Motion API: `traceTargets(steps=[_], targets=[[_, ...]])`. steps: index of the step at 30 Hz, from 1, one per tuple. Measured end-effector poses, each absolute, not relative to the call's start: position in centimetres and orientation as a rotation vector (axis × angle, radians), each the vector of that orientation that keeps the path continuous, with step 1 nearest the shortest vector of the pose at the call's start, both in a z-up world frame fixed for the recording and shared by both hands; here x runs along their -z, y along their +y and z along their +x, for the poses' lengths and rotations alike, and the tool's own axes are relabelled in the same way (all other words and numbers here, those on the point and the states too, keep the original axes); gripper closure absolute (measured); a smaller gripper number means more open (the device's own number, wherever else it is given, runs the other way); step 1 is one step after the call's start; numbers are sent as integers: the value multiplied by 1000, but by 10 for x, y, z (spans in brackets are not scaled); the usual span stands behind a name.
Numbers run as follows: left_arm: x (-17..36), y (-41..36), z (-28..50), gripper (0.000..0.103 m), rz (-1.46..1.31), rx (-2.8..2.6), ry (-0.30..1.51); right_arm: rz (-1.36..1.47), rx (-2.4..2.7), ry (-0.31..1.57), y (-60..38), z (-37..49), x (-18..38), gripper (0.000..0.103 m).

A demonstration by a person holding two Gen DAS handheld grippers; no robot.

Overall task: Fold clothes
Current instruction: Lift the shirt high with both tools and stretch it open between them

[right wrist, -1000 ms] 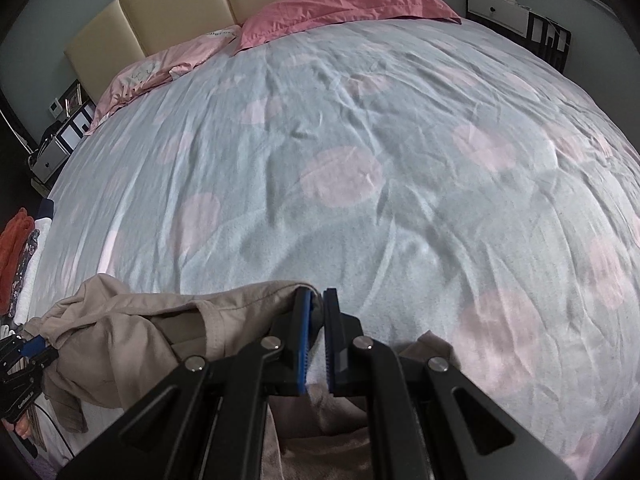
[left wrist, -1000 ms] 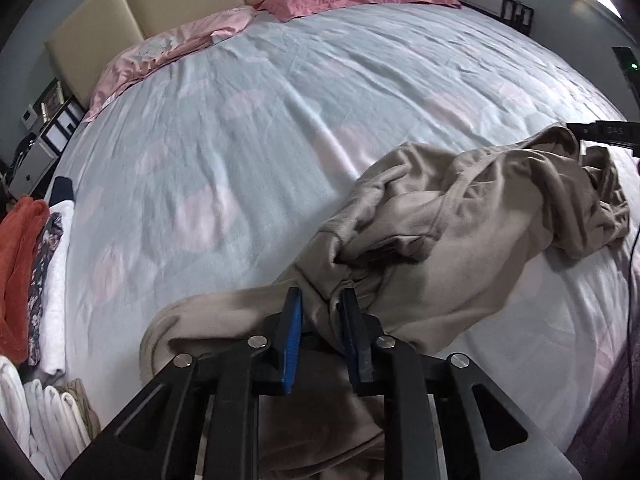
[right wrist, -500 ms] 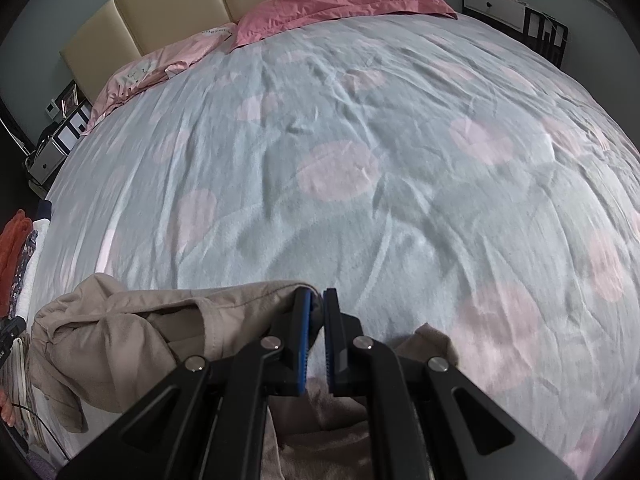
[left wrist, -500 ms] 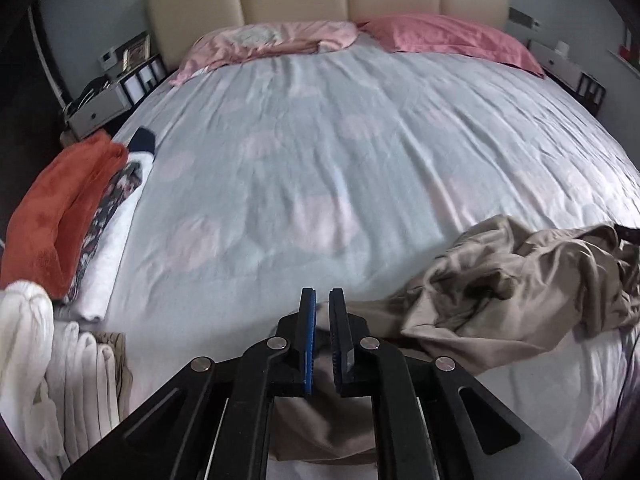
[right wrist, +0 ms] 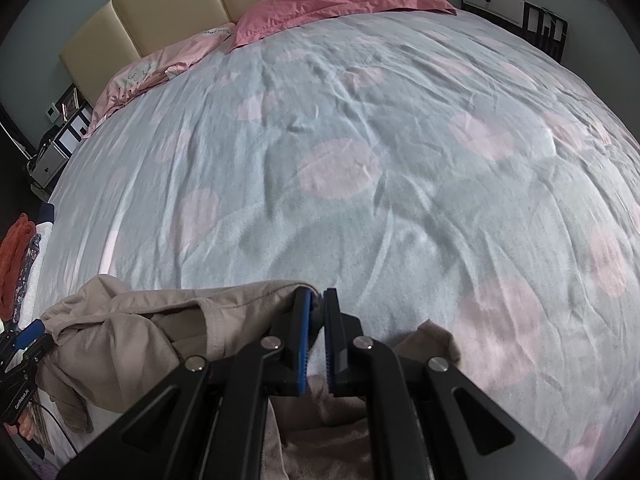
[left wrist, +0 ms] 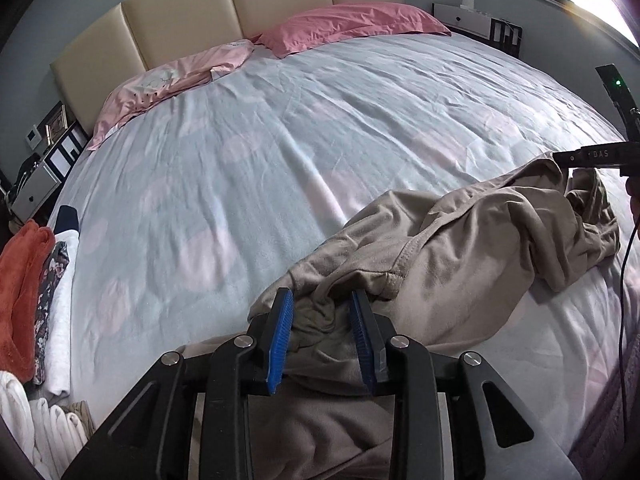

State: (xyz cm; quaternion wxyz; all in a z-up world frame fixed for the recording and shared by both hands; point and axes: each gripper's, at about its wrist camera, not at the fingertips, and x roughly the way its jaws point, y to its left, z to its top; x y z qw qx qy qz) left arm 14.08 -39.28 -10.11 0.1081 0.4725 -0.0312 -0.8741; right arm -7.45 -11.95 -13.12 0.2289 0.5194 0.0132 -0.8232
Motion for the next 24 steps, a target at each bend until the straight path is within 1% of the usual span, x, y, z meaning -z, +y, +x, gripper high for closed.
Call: traceTargets(steps=[9, 10, 12, 14, 16, 20, 22, 24], targets=[[121, -396, 121, 72, 1443, 2557, -104, 1447, 2254, 26, -121, -77, 134, 97], [122, -396, 119, 73, 1445, 2558, -95, 1449, 2253, 25, -121, -78, 135, 97], [124, -396, 116, 81, 1445, 2556, -83, 1458, 2249, 22, -122, -79, 137, 97], [125, -396, 114, 94, 1436, 2544, -89, 1461, 2246, 15, -122, -80, 139, 97], [121, -398, 114, 96, 1407, 2528, -68, 1462, 2244, 7, -122, -81, 139, 97], [91, -410, 121, 99, 1260, 2502, 33, 1394, 2269, -17, -121, -78, 128, 97], [67, -416, 129, 99, 1174, 2493, 89, 1299, 2303, -6, -122, -68, 109, 97], [39, -418, 140, 100, 1103, 2492, 108, 1195, 2347, 13, -122, -56, 85, 97]])
